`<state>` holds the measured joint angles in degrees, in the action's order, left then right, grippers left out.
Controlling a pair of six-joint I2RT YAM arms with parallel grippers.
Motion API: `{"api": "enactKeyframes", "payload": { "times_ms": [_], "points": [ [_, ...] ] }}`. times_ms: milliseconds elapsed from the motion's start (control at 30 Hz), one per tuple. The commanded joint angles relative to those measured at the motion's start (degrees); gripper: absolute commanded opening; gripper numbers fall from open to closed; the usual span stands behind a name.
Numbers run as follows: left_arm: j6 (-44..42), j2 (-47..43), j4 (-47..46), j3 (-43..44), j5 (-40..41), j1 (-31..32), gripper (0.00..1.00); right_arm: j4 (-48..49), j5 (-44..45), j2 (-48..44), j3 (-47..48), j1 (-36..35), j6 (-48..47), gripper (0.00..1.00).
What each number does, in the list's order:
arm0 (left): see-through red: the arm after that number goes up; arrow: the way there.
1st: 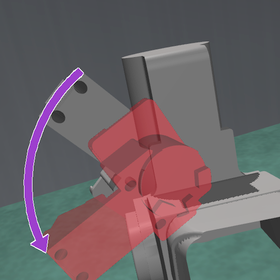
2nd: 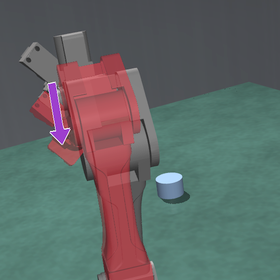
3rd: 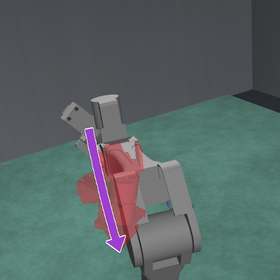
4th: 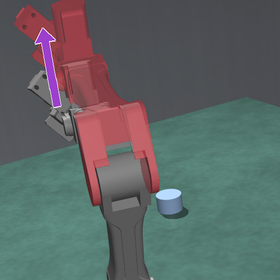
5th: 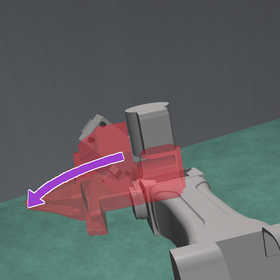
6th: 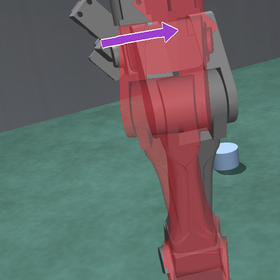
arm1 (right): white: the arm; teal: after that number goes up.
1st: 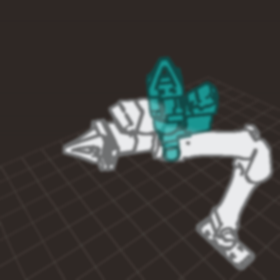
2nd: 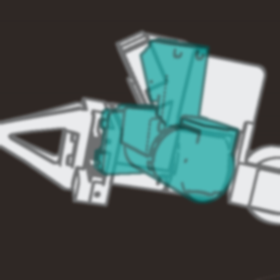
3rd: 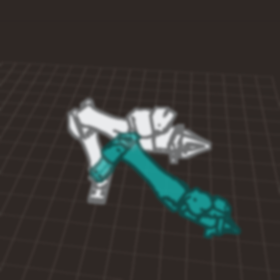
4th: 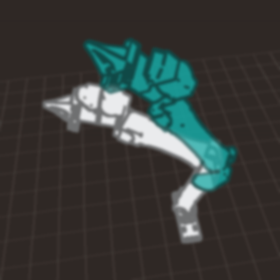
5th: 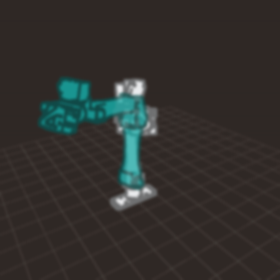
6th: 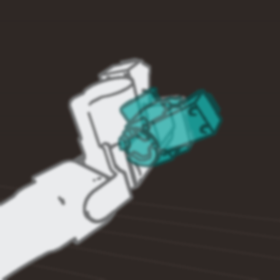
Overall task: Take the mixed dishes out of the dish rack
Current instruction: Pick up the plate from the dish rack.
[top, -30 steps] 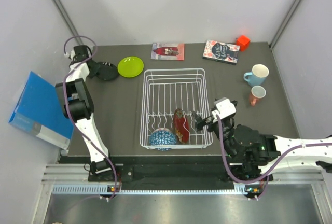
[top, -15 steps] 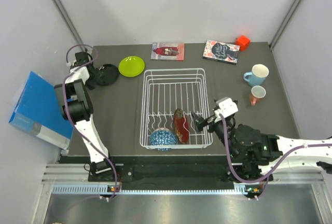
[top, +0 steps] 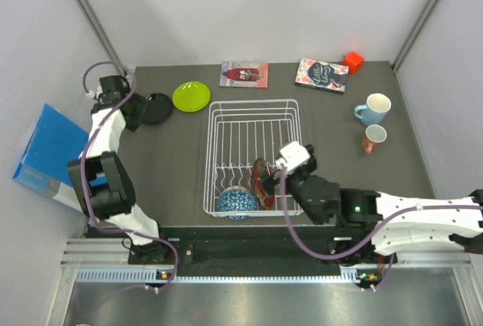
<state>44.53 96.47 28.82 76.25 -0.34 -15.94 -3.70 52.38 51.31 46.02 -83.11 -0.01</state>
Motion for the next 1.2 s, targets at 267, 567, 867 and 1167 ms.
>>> {"api": "enactKeyframes", "payload": {
  "times_ms": [267, 567, 867, 1167],
  "points": [
    [2.13, -22.98, -6.66, -14.61, 0.79, 25.09, 0.99, -7.28, -14.23, 15.92, 9.53, 3.92, 12.57, 0.97],
    [0.56, -29.22, -7.47, -20.52, 1.81, 27.10, 0.99, -7.46, -14.76, 21.81, 11.72, 4.71, 16.88, 0.77],
    [-1.38, -33.01, -6.41, -23.34, 5.08, 28.07, 0.99, -9.74, -13.27, 25.42, 12.17, 7.43, 23.21, 0.61],
    [-1.55, -32.22, -7.37, -24.92, 3.77, 28.07, 0.99, -10.80, -16.61, 28.67, 11.90, 9.02, 26.20, 0.49]
  ]
}}
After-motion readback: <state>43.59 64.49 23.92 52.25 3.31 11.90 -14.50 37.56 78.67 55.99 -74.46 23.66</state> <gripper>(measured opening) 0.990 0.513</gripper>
